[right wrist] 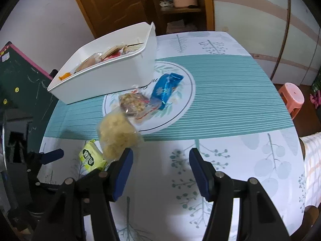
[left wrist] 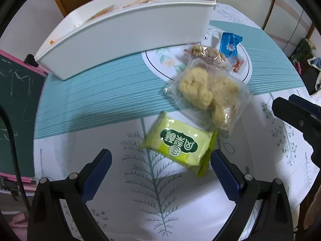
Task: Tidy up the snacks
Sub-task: 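Move both grippers toward the green pack and clear puff bag, then grasp the clear puff bag with right gripper while left grasps the green-yellow pastry pack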
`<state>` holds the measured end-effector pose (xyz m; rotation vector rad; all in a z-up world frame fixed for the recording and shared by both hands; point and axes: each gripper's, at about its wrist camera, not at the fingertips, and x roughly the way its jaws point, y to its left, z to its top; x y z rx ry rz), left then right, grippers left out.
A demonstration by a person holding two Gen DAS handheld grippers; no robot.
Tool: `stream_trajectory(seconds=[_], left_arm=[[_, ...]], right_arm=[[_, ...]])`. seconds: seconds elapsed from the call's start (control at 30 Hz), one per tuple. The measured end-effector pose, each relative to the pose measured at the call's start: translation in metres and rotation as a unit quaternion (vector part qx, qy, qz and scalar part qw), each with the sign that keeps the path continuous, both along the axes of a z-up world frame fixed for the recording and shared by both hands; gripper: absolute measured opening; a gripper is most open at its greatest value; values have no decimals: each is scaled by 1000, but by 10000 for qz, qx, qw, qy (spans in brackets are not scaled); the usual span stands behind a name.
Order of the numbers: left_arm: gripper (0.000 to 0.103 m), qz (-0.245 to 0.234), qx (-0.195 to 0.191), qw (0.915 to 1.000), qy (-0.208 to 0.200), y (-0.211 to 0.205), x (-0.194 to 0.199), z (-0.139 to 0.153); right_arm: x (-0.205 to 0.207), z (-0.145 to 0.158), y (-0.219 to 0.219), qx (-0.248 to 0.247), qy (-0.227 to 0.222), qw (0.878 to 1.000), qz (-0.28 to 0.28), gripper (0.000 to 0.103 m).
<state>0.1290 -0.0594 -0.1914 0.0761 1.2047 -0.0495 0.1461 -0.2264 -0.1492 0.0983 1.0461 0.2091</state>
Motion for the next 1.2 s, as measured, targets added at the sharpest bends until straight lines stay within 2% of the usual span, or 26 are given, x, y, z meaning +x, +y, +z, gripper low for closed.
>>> stream_trajectory(seconds=[0.13, 0.23, 0.3, 0.37, 0.4, 0.43, 0.47, 0.67, 0.8, 0.87, 0.97, 1.13, 1.2], left_arm=[[96, -1, -146, 9999, 60, 3, 2, -5], [79, -58, -337, 9992, 214, 7, 5, -10], [69, -67, -346, 9993, 126, 8, 4, -9], [47, -134, -354, 9993, 48, 9, 2, -8], [40, -161, -361, 9992, 1, 10, 2, -7], [24, -177, -369, 9992, -32, 10, 1, -6], [18, -178, -384, 9991, -44, 11, 1, -6], [10, -93, -466, 9988, -93, 15, 3, 0], [8, -60, -563, 9983, -103, 21, 1, 0], [7, -44, -613, 9981, -103, 24, 0, 0], [6, 8, -715, 9974, -97, 26, -1, 0], [5, 89, -919, 9956, -154, 41, -6, 2], [4, 102, -973, 9949, -257, 45, -8, 6]], right_arm=[[3, -2, 5, 35, 56, 9999, 88, 59], [6, -3, 10, 109, 78, 9997, 184, 59], [9, -3, 14, 162, 75, 9995, 259, 59], [12, -3, 19, 219, 69, 9991, 351, 59], [14, -3, 20, 235, 68, 9990, 383, 59], [16, -3, 23, 252, 68, 9987, 430, 59], [18, -4, 25, 260, 71, 9985, 470, 59], [30, -10, 43, 175, 118, 9969, 757, 59], [34, -17, 55, 40, 152, 9951, 977, 59], [36, -21, 60, -78, 170, 9942, 1055, 64], [38, -29, 65, -161, 271, 9930, 1135, 66], [39, -38, 72, -194, 384, 9904, 1311, 66], [36, -38, 76, -309, 269, 9892, 1409, 65]])
